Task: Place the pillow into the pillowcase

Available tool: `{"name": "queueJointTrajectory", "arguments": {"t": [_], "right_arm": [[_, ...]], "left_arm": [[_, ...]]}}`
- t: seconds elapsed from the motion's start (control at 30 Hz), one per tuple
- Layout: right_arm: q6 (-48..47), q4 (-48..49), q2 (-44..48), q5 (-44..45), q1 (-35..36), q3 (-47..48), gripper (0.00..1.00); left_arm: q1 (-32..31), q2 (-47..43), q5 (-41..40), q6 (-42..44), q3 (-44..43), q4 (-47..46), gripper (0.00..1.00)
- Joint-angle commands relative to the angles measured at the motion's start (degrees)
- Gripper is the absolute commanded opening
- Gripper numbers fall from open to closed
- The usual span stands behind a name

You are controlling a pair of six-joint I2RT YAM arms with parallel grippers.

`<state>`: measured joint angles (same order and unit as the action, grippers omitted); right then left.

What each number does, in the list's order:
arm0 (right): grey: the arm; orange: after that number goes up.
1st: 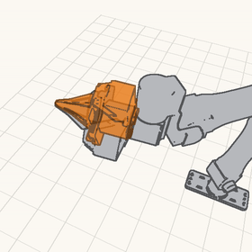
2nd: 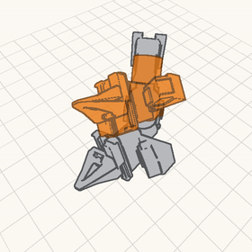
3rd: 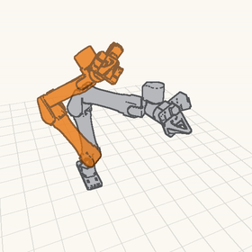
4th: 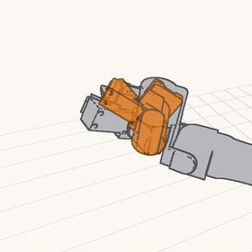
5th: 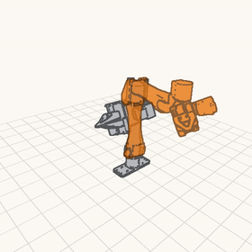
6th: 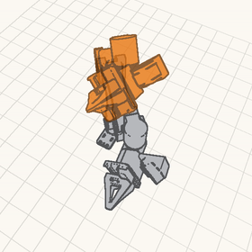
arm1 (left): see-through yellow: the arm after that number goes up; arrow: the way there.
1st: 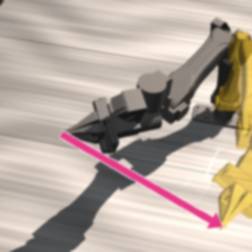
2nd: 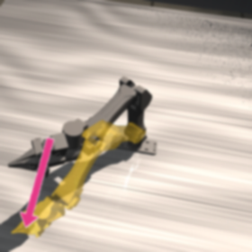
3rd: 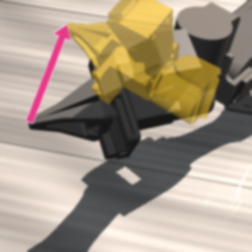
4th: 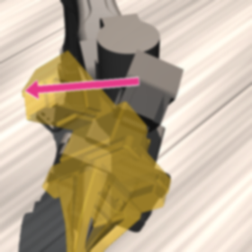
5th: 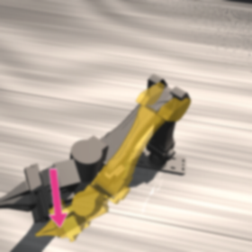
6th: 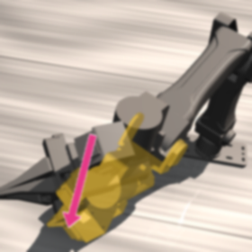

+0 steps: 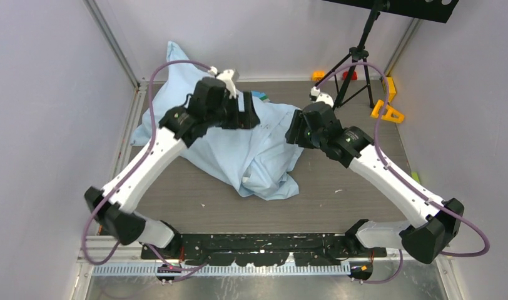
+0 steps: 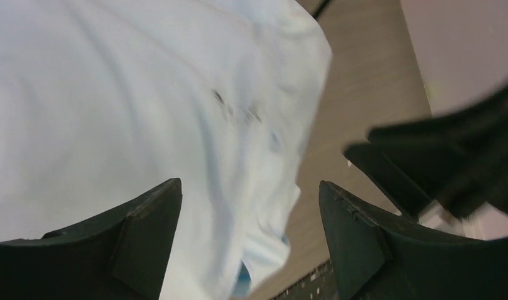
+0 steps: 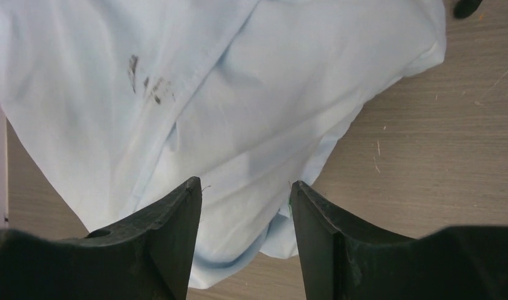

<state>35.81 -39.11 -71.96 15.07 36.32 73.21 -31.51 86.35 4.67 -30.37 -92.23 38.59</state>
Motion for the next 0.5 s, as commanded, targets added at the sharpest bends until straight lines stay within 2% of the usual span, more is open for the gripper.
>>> {"name": "queueJointTrajectory", "arguments": {"t": [0.0, 0.17, 0.3, 0.47], "right_arm": [[0.05, 0.43, 5.04, -1.03, 1.05, -5.22, 0.59], [1.18, 0.13, 10.8, -0.94, 1.38, -10.87, 0.6], [1.06, 3.11, 10.39, -4.32, 2.74, -12.2, 0.62], [1.98, 3.22, 7.35, 0.47, 11.95, -12.44, 0.64]], "left_arm": [[-9.74, -8.72, -8.07, 3.11, 5.86, 8.21, 0.82], [-19.19, -11.71, -17.97, 0.84, 13.28, 11.88, 0.8], [-20.79, -10.2, -18.96, -0.28, 16.16, 9.25, 0.76], [-20.85, -5.9, -23.33, 1.73, 14.83, 7.85, 0.67]]}}
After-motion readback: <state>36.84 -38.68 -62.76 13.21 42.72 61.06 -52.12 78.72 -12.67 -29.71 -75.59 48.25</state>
